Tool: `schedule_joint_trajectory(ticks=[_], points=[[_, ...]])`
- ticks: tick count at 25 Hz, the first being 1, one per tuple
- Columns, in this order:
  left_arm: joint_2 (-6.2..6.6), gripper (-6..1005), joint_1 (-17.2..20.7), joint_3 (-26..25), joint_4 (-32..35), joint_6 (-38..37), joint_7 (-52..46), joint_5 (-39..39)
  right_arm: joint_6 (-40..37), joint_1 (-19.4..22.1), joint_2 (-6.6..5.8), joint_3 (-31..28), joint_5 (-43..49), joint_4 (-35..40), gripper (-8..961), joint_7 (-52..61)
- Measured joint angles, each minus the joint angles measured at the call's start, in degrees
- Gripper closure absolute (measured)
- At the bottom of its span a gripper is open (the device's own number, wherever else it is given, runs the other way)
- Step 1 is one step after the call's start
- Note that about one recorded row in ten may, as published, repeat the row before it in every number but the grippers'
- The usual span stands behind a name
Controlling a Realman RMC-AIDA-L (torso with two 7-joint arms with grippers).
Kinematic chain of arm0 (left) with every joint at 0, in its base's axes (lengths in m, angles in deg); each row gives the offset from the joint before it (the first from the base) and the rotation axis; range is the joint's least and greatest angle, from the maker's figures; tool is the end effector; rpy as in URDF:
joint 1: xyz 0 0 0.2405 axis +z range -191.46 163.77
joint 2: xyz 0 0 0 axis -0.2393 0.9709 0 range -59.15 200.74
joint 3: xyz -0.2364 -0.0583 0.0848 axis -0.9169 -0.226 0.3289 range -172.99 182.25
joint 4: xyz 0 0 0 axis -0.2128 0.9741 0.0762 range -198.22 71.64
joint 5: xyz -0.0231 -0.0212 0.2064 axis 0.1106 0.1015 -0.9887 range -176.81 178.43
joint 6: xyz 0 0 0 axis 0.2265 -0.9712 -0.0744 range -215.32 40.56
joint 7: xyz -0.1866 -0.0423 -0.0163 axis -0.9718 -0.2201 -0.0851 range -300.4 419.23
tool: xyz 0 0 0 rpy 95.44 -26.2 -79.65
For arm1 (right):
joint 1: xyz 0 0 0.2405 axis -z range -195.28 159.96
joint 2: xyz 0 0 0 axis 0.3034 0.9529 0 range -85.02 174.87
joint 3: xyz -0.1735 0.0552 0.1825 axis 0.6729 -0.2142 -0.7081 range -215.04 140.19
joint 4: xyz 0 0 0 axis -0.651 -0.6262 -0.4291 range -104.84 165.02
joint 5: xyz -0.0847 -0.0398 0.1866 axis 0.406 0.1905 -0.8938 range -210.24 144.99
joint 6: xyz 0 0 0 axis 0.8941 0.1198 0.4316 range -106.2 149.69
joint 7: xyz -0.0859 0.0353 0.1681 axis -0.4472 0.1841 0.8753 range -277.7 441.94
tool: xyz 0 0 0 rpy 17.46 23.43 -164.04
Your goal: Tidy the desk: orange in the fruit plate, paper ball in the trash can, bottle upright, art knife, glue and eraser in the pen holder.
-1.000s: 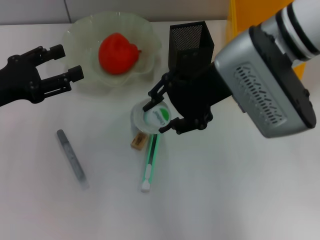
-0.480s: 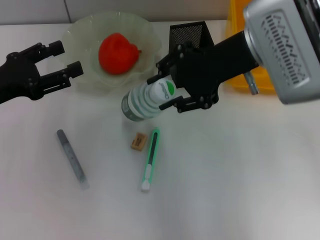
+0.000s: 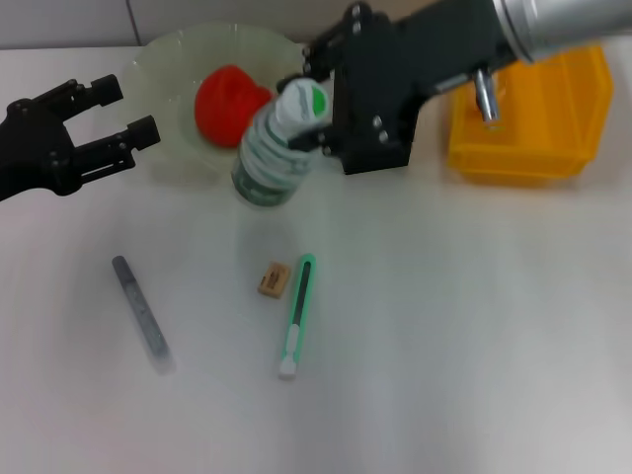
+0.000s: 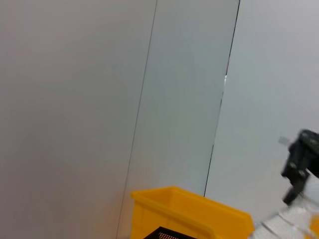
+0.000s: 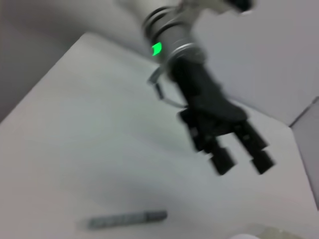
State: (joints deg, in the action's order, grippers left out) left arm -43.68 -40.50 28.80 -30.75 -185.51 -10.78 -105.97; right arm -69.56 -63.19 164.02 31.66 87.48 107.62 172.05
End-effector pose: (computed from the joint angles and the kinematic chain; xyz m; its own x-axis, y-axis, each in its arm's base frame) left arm -0.2641 0.3419 0.0329 0.6658 0.1669 0.7272 0.5016 -0.8217 -0.2706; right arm 0.0498 0.3738 -0.0319 0.9058 0.4196 -0.0596 0.4041 -0.8974 -0.1774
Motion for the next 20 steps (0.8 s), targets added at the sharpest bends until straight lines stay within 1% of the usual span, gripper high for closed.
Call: schedule_joint_trajectory(ticks=[2,3,9,10,11,14,16,19,20], points=[[0.24,185,0.28,0.00,0.04,-0.55,0.01,0.01,-0.54,-2.03,-0.22,-1.32,-0.07,-0.78,514,5.58],[0.41,185,0.43,0.00,0.05,-0.78,0.03,0.01,-0.54,-2.03,-0.22,-1.32,-0.07,-0.78,514,5.58],[1.42,185,1.61,0.02,0.08,-2.50,0.44,0.01,-0.89,-6.11,-0.63,-3.24,0.07,-3.63,513,15.78],[1.72,185,2.01,0.11,0.08,-2.80,0.67,0.01,-0.75,-7.74,-0.67,-4.02,0.07,-5.40,513,18.34],[1.81,185,2.31,0.13,0.08,-2.92,0.99,0.01,-0.75,-7.74,-0.67,-4.02,0.07,-5.40,512,18.34],[1.81,184,2.31,0.13,0.08,-2.92,0.99,0.01,0.19,-10.15,-0.65,-4.35,0.04,-8.25,512,21.14],[1.90,184,3.69,0.00,-0.06,-3.38,3.24,0.01,1.90,-11.90,-0.51,-4.38,0.05,-10.78,512,22.34],[1.91,184,4.03,0.00,-0.16,-3.43,3.77,0.01,4.64,-14.68,-0.37,-4.39,0.08,-14.99,511,23.42],[1.87,184,4.67,0.06,-0.31,-3.64,4.88,0.00,5.15,-15.50,-0.32,-4.40,0.09,-16.16,511,23.61]])
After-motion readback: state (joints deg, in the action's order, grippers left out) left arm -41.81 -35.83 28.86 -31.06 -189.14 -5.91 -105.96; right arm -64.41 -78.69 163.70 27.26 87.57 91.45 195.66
